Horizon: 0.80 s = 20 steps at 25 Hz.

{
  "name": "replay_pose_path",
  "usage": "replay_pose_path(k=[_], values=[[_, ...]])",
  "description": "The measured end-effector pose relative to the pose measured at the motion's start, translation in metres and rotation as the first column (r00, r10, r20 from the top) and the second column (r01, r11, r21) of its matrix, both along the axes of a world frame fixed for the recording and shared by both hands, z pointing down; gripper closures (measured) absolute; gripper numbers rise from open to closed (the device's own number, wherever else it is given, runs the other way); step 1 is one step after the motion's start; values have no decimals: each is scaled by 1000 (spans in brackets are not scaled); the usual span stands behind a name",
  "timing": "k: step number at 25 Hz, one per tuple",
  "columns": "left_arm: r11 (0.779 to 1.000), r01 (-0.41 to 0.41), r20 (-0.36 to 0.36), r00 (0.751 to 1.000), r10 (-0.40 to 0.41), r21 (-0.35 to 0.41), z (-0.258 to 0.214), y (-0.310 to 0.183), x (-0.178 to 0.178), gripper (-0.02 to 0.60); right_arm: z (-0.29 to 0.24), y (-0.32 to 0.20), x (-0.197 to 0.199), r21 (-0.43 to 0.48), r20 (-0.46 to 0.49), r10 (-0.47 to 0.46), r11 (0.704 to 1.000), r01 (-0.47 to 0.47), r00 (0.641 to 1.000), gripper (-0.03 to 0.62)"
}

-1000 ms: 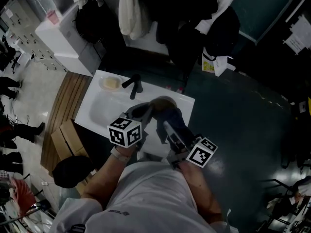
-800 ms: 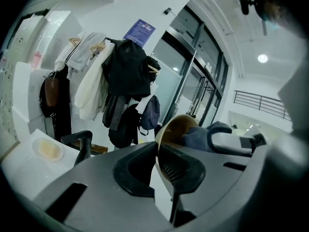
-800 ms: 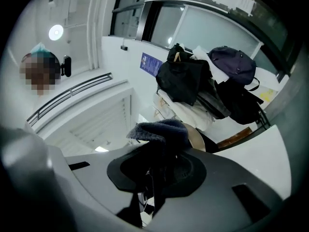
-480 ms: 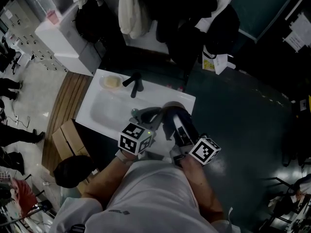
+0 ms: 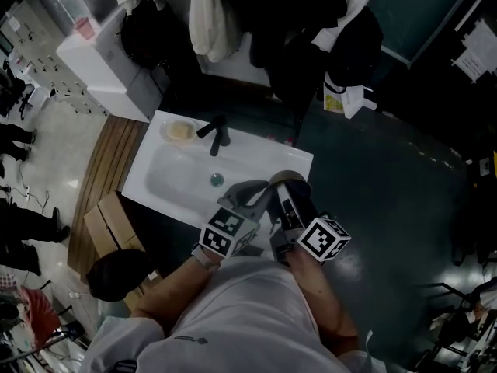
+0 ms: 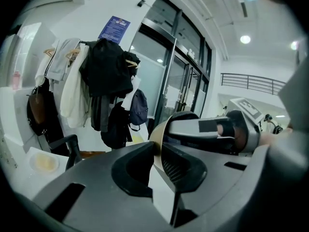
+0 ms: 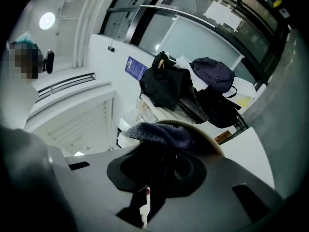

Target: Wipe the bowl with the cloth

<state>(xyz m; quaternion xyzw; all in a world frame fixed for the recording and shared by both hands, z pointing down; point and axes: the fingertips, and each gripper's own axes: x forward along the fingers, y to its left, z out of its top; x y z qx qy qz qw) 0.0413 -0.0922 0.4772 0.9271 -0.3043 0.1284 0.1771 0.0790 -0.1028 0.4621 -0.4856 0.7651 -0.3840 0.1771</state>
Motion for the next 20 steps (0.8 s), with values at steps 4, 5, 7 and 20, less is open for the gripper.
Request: replay_pose_path(k=[4, 5, 7, 20], values=[[1000, -9, 2, 1000, 9, -4, 1, 1, 3, 535, 5, -1, -2, 5, -145, -28, 1000, 29, 989, 510], [1000, -10, 5, 1000, 10, -8, 2, 1, 2, 535, 6, -1, -4, 5, -185, -38, 999, 40, 982, 510], [1000, -8, 5, 1000, 8, -26, 5, 3, 0, 535, 8, -1, -6, 2, -259, -61, 998, 64, 964, 510], [999, -9, 30, 1000, 10, -37, 11, 0, -6, 533, 50, 10, -20, -101, -797, -240, 958, 269, 554, 510]])
